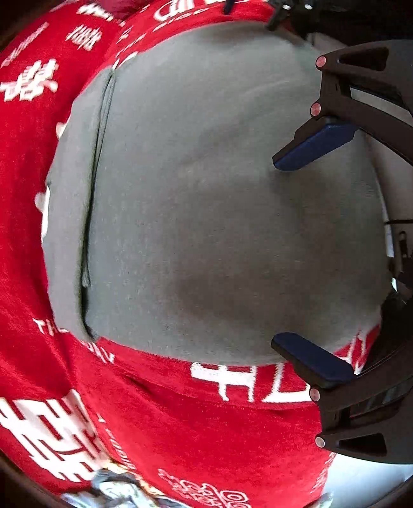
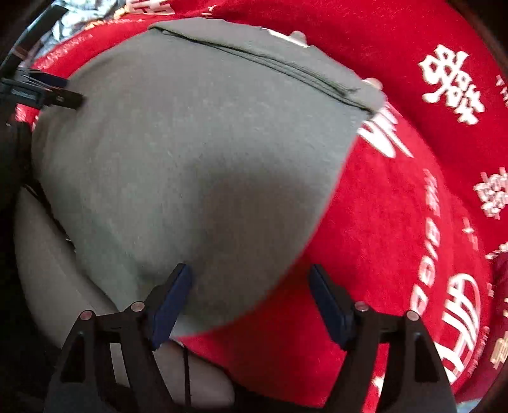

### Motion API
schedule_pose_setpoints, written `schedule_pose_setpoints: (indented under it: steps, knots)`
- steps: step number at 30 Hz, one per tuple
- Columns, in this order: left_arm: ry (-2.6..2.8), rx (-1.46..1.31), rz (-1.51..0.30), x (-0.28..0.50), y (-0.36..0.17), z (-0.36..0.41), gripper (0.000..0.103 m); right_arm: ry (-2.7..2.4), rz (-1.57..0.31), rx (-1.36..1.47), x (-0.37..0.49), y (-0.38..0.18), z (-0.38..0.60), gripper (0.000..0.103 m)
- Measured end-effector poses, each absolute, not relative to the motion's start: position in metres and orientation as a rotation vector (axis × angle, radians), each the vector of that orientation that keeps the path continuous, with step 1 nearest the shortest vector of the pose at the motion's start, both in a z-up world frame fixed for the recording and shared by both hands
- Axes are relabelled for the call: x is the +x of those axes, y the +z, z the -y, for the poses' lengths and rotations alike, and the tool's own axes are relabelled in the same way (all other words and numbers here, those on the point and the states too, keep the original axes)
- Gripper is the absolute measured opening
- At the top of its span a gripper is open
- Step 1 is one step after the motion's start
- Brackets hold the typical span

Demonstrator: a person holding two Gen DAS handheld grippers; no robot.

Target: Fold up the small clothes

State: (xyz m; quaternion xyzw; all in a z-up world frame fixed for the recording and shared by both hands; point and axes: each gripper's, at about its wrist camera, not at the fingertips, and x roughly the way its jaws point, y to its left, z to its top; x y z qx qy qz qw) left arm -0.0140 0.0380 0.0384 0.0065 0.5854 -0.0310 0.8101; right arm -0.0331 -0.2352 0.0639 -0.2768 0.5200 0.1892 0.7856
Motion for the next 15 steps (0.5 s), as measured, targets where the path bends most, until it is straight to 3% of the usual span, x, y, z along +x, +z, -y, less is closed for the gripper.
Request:
schedule_pose_setpoints:
  steps: [4,8,15]
  knots:
    - [-0.049,0.078,-1.309,-0.017,0.02,-0.029,0.103,0.545,-1.033,-0.562,-0.049,0.071,0.196,0.079]
    - [0.012,0.074,-1.283,-0.025,0.03,-0.051,0.103,0.507,-1.075,-0.772,-0.058,0.033,0.172,0.078]
    - [0.011,-0.052,-1.384,-0.051,0.016,-0.112,0.103,0.393,-1.232,-0.52,-0.05,0.039,0.247,0.079]
